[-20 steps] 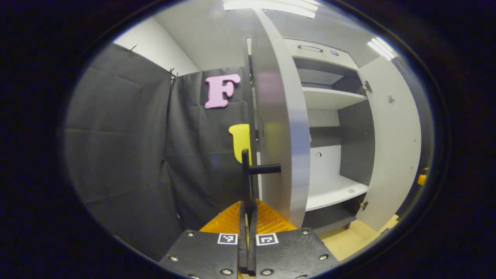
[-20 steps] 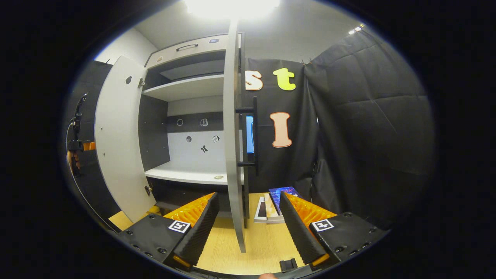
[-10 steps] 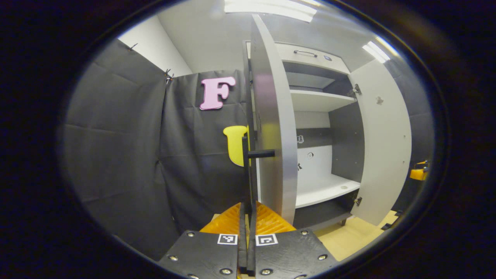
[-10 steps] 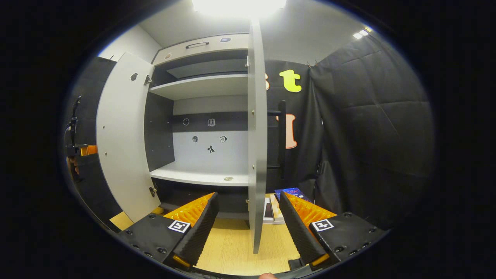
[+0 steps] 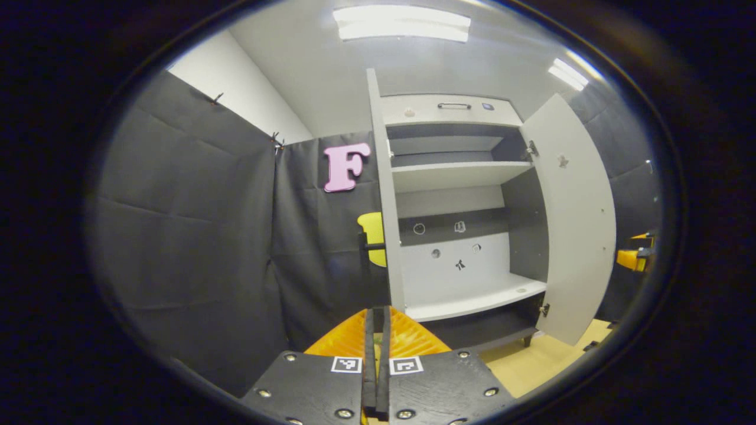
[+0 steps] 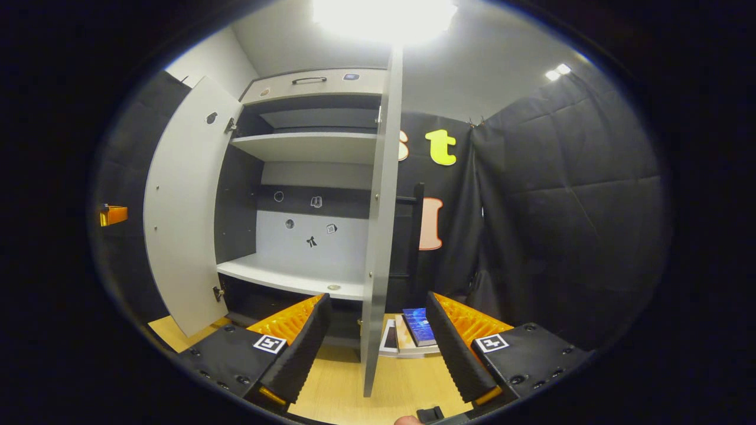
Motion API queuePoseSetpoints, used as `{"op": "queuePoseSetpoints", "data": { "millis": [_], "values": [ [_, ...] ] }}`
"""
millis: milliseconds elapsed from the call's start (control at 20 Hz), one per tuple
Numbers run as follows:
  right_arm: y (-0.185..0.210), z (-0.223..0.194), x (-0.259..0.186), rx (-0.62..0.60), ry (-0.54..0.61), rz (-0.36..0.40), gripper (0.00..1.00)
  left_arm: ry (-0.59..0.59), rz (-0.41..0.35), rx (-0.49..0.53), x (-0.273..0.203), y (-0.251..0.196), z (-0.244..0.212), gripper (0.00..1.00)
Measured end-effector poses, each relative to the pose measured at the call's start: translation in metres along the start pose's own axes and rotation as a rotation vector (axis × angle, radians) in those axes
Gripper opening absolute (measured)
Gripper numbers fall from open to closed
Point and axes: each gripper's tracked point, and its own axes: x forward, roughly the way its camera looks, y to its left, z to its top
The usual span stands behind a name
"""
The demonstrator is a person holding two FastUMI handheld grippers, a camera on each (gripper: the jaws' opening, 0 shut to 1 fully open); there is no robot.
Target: Open the right door of the double-door shoe cabinet with the right hand, and open the left door with the left hand.
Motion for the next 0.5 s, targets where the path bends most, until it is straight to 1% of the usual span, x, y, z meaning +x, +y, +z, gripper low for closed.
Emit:
{"op": "queuePoseSetpoints", "data": {
  "millis": [200, 250, 300, 350, 400, 450, 500],
  "values": [
    [-0.003, 0.007, -0.005, -0.005, -0.044, -0.004, 1.0, -0.011, 0.089, 0.093, -0.029, -0.006, -0.009, 0.02],
    [-0.003, 0.008, -0.007, 0.007, -0.052, -0.002, 0.97, -0.004, 0.098, 0.101, -0.034, -0.01, -0.012, 0.06],
    [-0.003, 0.008, -0.009, 0.028, -0.052, -0.001, 0.97, 0.004, 0.1, 0.099, -0.038, -0.015, -0.016, 0.08],
    [-0.004, 0.007, -0.01, 0.053, -0.051, 0.0, 1.0, 0.009, 0.101, 0.091, -0.042, -0.021, -0.019, 0.15],
    [-0.004, 0.007, -0.013, 0.074, -0.055, 0.001, 1.0, 0.009, 0.102, 0.085, -0.045, -0.024, -0.021, 0.29],
    [-0.005, 0.009, -0.015, 0.086, -0.06, -0.005, 0.97, 0.005, 0.101, 0.08, -0.047, -0.027, -0.022, 0.35],
    [-0.008, 0.008, -0.016, 0.09, -0.062, -0.014, 1.0, 0.001, 0.096, 0.077, -0.049, -0.031, -0.022, 0.51]
  ]
}}
